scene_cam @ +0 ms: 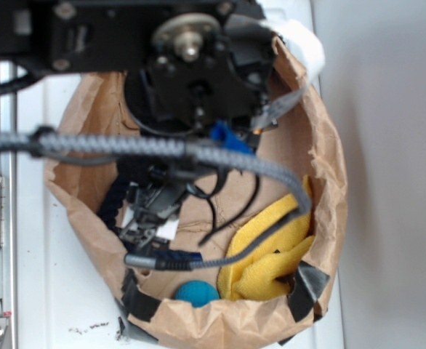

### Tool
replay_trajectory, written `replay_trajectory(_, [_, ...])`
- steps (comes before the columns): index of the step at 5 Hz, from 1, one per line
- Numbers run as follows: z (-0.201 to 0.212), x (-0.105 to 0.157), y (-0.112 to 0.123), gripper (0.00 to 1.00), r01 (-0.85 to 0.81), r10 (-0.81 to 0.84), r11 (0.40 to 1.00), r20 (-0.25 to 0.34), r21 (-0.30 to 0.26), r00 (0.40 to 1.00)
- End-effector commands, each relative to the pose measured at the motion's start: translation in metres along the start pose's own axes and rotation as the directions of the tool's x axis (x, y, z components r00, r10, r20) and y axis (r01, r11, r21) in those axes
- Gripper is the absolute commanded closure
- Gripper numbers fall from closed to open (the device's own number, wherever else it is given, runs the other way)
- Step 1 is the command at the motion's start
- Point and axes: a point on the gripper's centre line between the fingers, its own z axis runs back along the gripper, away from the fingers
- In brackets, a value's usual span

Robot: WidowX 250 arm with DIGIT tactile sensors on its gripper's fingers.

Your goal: Grab the blue rope.

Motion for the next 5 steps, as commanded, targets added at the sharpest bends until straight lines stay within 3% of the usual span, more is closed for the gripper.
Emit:
replay_trajectory(1, [0.011,0.003,-0.001,0.0,-0.007,0.006,1.0,0.033,0.017,0.999])
replay_trajectory(2, [0.011,0.003,-0.001,0.0,-0.007,0.006,1.0,0.033,0.017,0.999])
replay_trajectory(3, [-0.015,0.007,-0.009,0.0,-0.003,-0.002,0.997,0.056,0.082,0.998])
replay_trajectory(4, [-0.054,0.013,-0.019,0.0,0.028,-0.03,0.985,0.014,0.168,0.999])
replay_trajectory(5, [-0.072,0.013,-0.023,0.0,0.043,-0.048,0.976,0.017,0.215,0.999])
